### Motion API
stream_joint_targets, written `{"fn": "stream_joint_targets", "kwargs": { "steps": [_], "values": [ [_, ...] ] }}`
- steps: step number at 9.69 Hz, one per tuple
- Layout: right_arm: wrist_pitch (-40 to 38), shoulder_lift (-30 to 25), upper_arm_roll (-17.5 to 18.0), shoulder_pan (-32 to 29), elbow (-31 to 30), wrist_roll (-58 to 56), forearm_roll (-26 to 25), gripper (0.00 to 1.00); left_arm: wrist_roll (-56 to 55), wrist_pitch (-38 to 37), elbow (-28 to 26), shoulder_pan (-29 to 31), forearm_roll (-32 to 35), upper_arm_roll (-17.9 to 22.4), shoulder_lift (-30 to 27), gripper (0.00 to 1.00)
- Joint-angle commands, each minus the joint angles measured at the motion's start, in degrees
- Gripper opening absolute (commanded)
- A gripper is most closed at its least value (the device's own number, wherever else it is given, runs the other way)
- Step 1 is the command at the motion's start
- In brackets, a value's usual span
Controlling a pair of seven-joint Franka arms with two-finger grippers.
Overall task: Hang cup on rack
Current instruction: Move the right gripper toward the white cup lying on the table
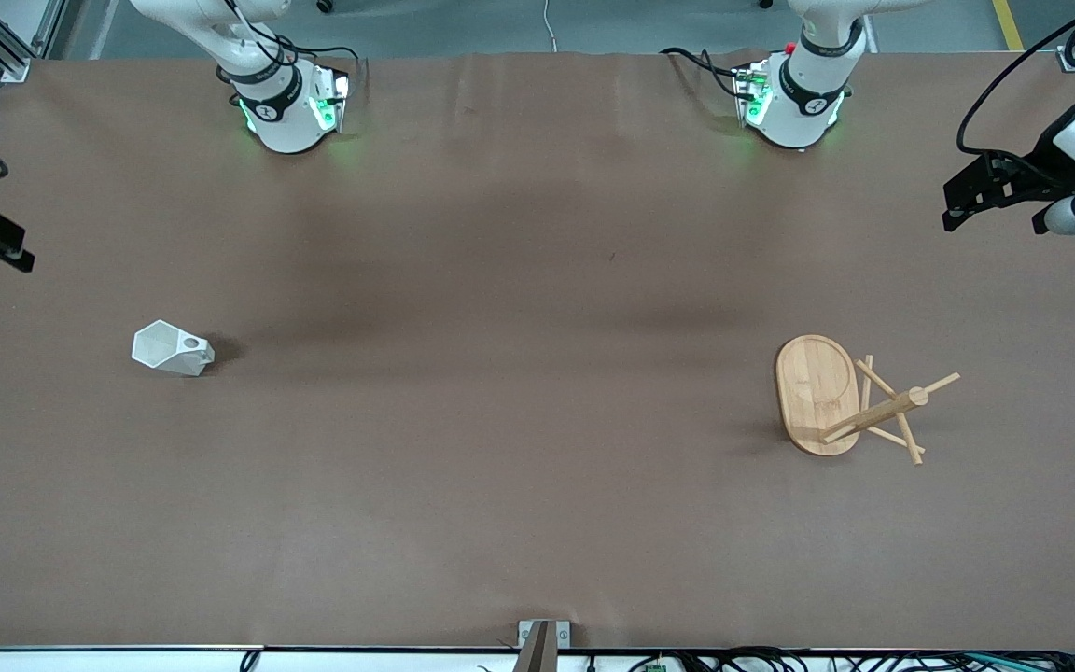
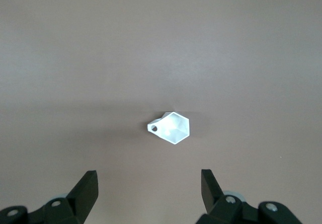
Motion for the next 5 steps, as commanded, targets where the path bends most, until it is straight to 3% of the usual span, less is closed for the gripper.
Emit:
{"fn": "stream_joint_targets", "kwargs": {
  "steps": [1,5],
  "values": [
    [7.79,0.12,0.58,-3.59,-7.72,-3.27,-0.10,0.91,0.62,-0.85,-0.49,-0.06,-0.50,-0.23,1.39,1.00],
    [25.97,2.65,0.58,-8.95,-23.10,-12.94,-0.10,0.89,0.62,-0.85,-0.58,0.03,-0.68,-0.50,1.48,1.00]
  ]
}}
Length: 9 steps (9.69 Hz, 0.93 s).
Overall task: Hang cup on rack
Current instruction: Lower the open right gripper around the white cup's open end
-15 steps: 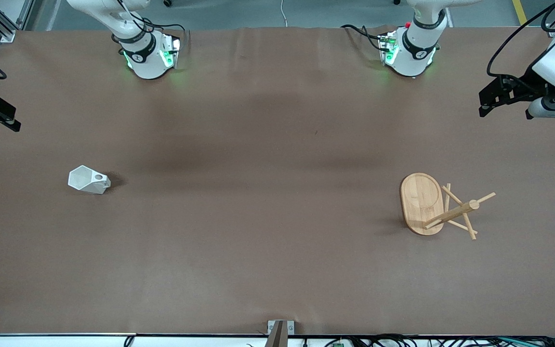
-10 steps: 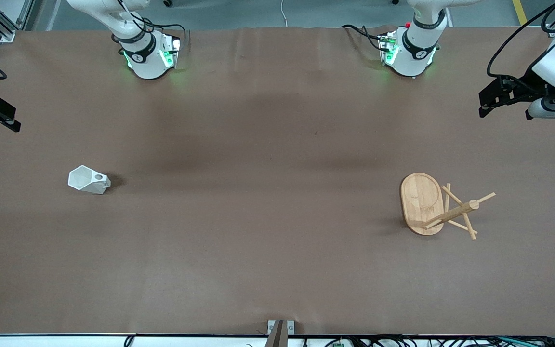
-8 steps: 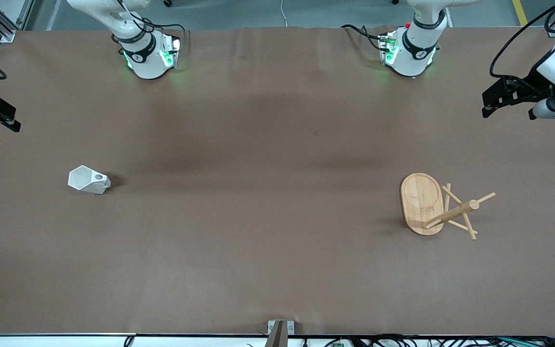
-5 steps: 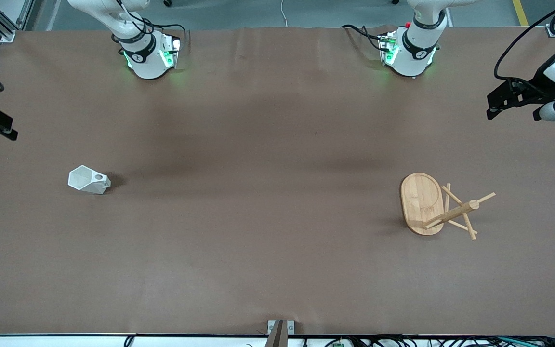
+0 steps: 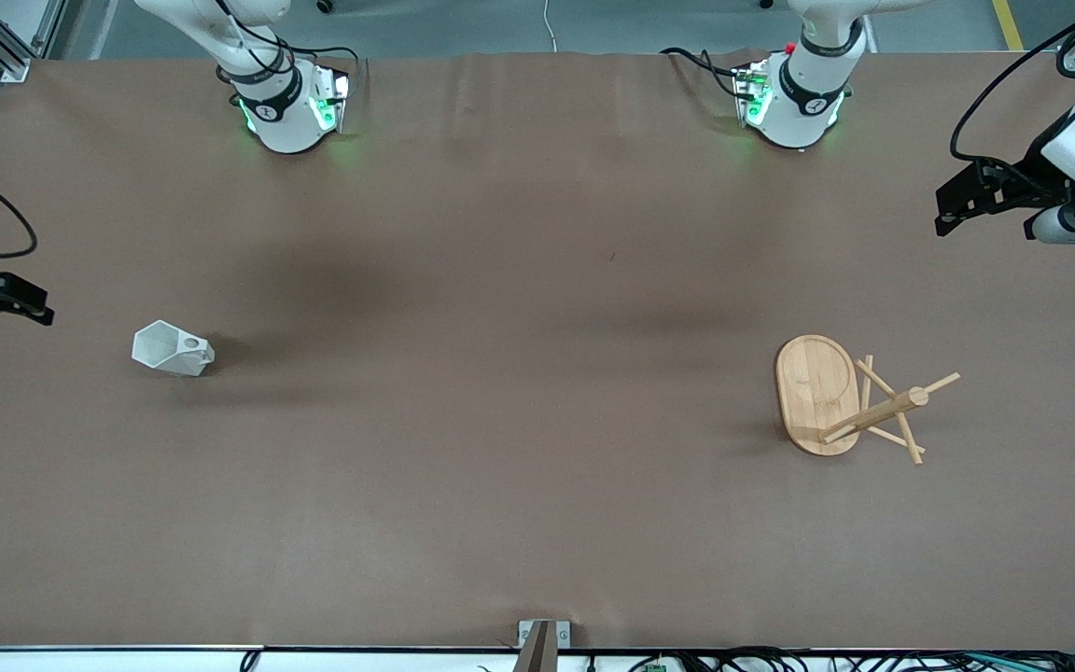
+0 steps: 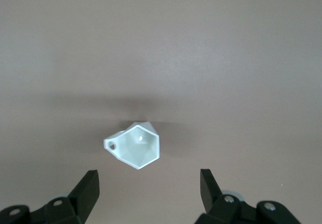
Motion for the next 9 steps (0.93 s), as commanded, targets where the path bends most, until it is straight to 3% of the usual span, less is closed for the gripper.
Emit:
{"fn": "stream_joint_targets", "kwargs": {
  "steps": [1,9],
  "values": [
    [6.93,1.85,0.86,-2.50,-5.71,-4.00,-0.04,0.89,0.62,-0.82,-0.56,0.29,-0.76,-0.31,0.94,1.00],
    [17.21,10.99,0.95,-3.29,-11.25,-7.18,3.83,0.81,0.62,-1.78,-0.83,0.20,-0.76,-0.31,0.68,1.00]
  ]
}}
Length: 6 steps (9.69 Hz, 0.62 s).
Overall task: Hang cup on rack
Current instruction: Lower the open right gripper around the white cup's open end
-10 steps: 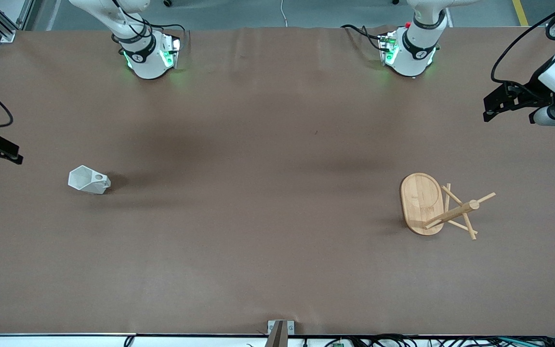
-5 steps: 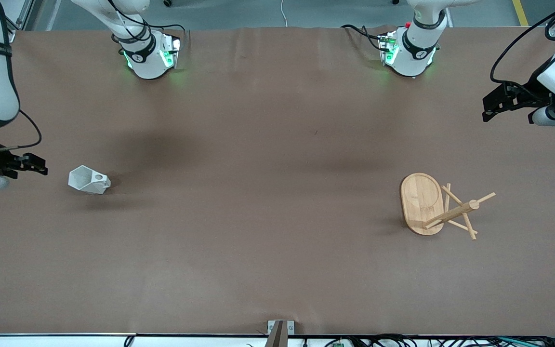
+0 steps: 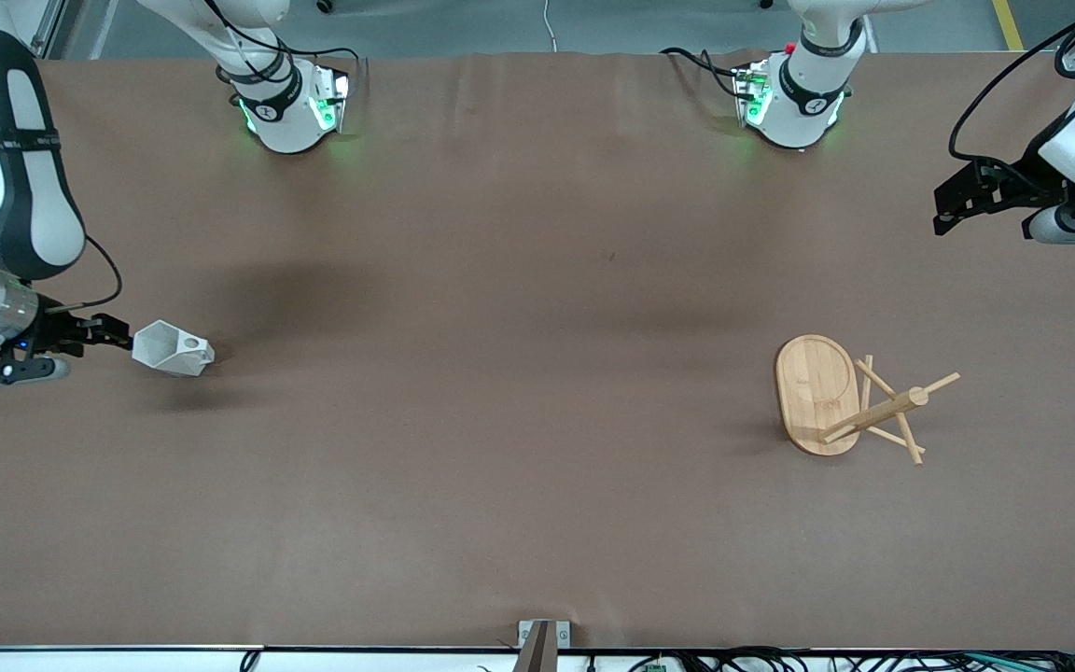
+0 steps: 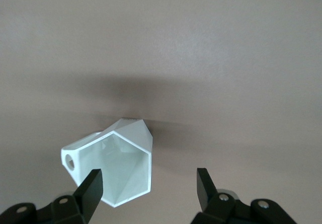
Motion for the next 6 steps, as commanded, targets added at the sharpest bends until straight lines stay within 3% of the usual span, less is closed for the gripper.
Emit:
{"fn": "stream_joint_targets", "kwargs": {
  "steps": [1,3,4,6],
  "values": [
    [3.11,2.12,0.80,-1.30,-1.15,-1.74,1.43,0.79,0.71,-1.70,-0.81,0.22,-0.76,-0.25,0.57,1.00],
    [4.44,3.01,0.89,-2.01,-2.91,-2.79,2.13,0.77,0.62,-2.93,-0.81,0.22,-0.76,-0.25,0.48,1.00],
    [4.53,3.27,0.89,-2.01,-3.26,-2.97,2.92,0.70,0.62,-3.20,-0.81,0.22,-0.76,-0.33,0.39,1.00],
    [4.53,4.42,0.89,-1.92,-3.27,-2.97,5.55,0.09,0.18,-3.29,-0.64,-0.57,-0.85,-1.99,0.30,1.00]
  ]
}}
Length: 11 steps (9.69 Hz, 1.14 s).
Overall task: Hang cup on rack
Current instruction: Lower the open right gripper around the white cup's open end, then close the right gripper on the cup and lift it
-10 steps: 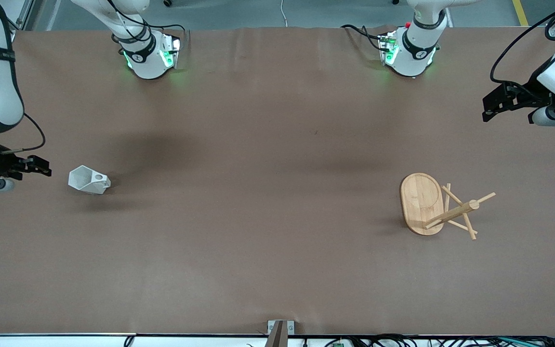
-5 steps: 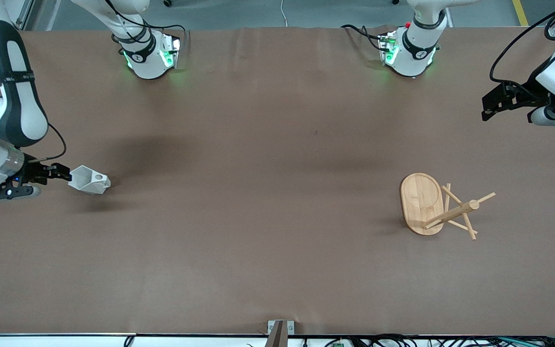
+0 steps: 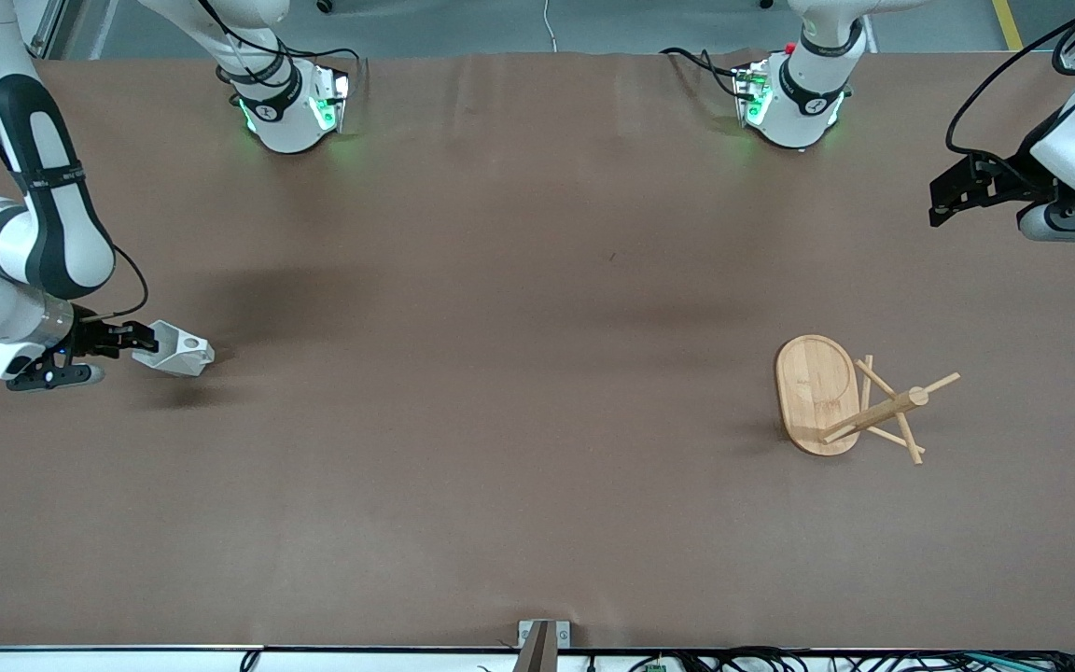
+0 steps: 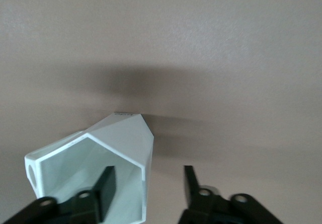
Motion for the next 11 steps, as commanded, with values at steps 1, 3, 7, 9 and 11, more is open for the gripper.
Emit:
{"fn": "stream_joint_targets", "kwargs": {
  "steps": [1,3,7,9,11],
  "values": [
    [0.60,0.11,0.89,-0.99,-0.81,-1.01,4.03,0.01,-0.32,-0.84,-0.61,-0.39,-0.82,-1.86,0.49,1.00],
    [-0.62,0.21,0.89,-0.81,-0.64,-0.84,4.66,0.00,-0.41,-0.32,-0.26,-0.82,-1.69,-1.87,1.11,1.00],
    [-14.57,-6.64,1.07,-0.11,6.81,-0.22,4.75,0.00,0.03,-0.31,-0.43,-0.39,-2.93,-1.87,1.63,1.00],
    [-20.30,-7.00,1.16,2.08,11.91,-0.22,7.71,0.00,-0.40,-0.40,-0.43,-0.65,-2.93,-1.95,1.64,1.00],
    [-25.57,-7.00,1.16,4.44,14.56,-0.13,16.05,0.00,0.47,-0.49,-0.34,-0.21,-2.93,-1.87,1.55,1.00]
  ]
}}
